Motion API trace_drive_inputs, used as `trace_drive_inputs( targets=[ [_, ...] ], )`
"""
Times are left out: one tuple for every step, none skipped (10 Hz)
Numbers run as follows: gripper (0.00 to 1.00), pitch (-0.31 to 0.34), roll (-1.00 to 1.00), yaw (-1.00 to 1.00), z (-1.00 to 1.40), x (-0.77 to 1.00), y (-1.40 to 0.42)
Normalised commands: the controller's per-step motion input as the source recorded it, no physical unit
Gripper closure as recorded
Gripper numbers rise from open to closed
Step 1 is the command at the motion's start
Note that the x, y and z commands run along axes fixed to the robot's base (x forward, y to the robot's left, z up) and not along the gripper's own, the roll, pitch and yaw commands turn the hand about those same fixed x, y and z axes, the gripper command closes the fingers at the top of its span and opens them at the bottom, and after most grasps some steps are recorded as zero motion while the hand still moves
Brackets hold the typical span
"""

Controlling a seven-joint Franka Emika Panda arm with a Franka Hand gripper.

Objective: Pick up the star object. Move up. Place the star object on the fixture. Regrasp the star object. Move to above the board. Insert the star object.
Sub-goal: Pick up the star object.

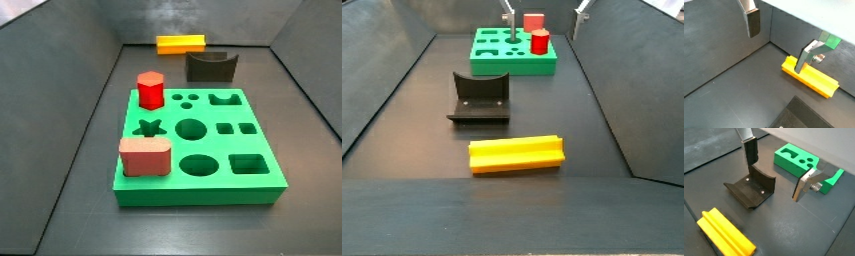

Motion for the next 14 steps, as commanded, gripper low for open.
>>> trace_drive_inputs(
  targets=[
    [0.0, -0.259, -0.06, -0.65, 0.04, -0.34, 0.09],
    [0.0, -0.137, 0.0, -0.41, -0.28, 0.05, 0.62],
    [0.0, -0.13, 0.0, -0.36, -0.23, 0.12, 0.67],
    [0.0, -0.07, 0.0, -0.45, -0.38, 0.16, 0.57],
    [0.0, -0.017, 0.08, -0.47, -0.44, 0.24, 0.49],
    [0.0, 0.0, 0.08, -0.71, -0.51, 0.35, 0.24],
    [0.0, 0.0, 0.09, -0.85, -0.49, 0.31, 0.1],
    [0.0, 0.0, 0.06, -0.94, -0.49, 0.2, 0.06],
    [0.0, 0.0, 0.03, -1.0, -0.49, 0.08, 0.03],
    [0.0, -0.004, 0.14, -0.23, -0.27, -0.4, 0.46],
    [0.0, -0.004, 0.23, 0.0, -0.55, -0.16, 0.14],
    [0.0, -0.019, 0.01, -1.0, -0.55, 0.0, 0.0],
    [0.0, -0.019, 0.01, -1.0, -0.55, 0.0, 0.0],
    [0.0, -0.014, 0.02, -1.0, -0.55, 0.0, 0.0]
  ],
)
